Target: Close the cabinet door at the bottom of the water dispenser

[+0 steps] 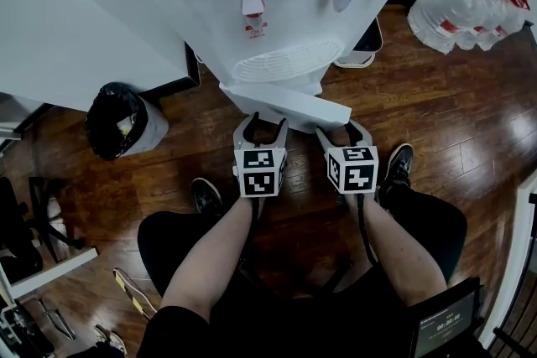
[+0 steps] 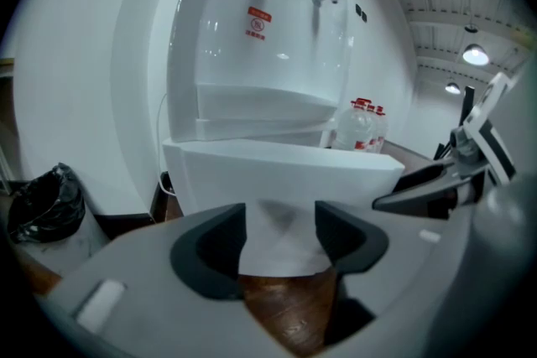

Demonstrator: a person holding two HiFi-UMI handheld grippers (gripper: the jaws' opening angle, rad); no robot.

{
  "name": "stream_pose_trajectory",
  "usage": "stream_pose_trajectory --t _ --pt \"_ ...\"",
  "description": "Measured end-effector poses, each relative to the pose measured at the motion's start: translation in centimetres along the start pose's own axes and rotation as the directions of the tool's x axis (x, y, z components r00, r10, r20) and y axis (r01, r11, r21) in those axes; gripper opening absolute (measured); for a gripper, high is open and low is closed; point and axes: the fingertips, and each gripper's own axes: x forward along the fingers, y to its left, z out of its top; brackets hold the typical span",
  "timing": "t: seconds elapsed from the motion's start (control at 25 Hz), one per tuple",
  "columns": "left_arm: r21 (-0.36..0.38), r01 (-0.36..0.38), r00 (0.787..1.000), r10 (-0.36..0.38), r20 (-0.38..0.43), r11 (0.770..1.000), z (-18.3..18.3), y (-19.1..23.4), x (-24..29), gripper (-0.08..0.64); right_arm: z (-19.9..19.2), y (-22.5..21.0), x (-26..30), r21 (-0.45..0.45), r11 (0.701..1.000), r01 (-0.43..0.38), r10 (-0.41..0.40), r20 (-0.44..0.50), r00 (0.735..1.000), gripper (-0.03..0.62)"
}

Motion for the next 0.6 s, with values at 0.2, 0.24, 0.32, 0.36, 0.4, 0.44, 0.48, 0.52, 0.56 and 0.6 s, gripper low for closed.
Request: stream_pose_trajectory --t 0.2,0.24,0.32,0.36,0.4,0.44,0.48,0.52,0.56,0.6 --pt "-0.038 -0.027 1.0 0.027 0.015 0.999 0.7 0.6 -0.3 0.276 0.8 -1.2 0.5 0.016 1.0 0.016 -0.016 0.004 1.0 0.243" --pt "-0.041 -0.031 0.999 0.032 0.016 0.999 0.7 0.6 -0.5 0.276 0.8 -1.4 0.5 0.011 1.0 0.017 -0.017 0.006 1.0 0.236" --pt "-0.049 -0.038 0.999 0.039 0.014 0.998 0.5 0.6 -0.9 0.275 0.7 -1.5 0.6 -0.003 1.0 0.021 -0.021 0.005 1.0 0.236" --pt "-0.053 -0.041 0.999 0.042 0.015 0.998 0.5 0.5 -1.1 0.275 0.7 -1.5 0.7 -0.011 1.0 0.023 -0.023 0.003 1.0 0.236" --pt "-0.056 -0.043 0.999 0.044 0.017 0.997 0.6 0.5 -1.3 0.275 0.8 -1.5 0.8 -0.018 1.0 0.025 -0.025 0.001 1.0 0.236" --pt "-0.059 -0.045 0.999 0.046 0.019 0.997 0.6 0.4 -1.6 0.275 0.9 -1.6 0.9 -0.025 0.999 0.027 -0.027 0.001 1.0 0.236" --pt "-0.061 -0.046 0.999 0.047 0.02 0.997 0.6 0.3 -1.8 0.275 1.0 -1.6 1.0 -0.03 0.999 0.027 -0.027 0.0 1.0 0.238" --pt "-0.064 -0.048 0.999 0.049 0.02 0.997 0.6 0.3 -2.1 0.275 1.1 -1.6 1.0 -0.032 0.999 0.025 -0.025 -0.001 1.0 0.238" --pt "-0.068 -0.051 0.998 0.052 0.018 0.996 0.5 0.3 -2.4 0.275 1.1 -1.6 1.0 -0.031 0.999 0.022 -0.022 -0.002 1.0 0.239" --pt "-0.071 -0.056 0.998 0.057 0.018 0.996 0.4 0.4 -2.6 0.275 1.1 -1.6 1.0 -0.032 0.999 0.018 -0.018 -0.004 1.0 0.239"
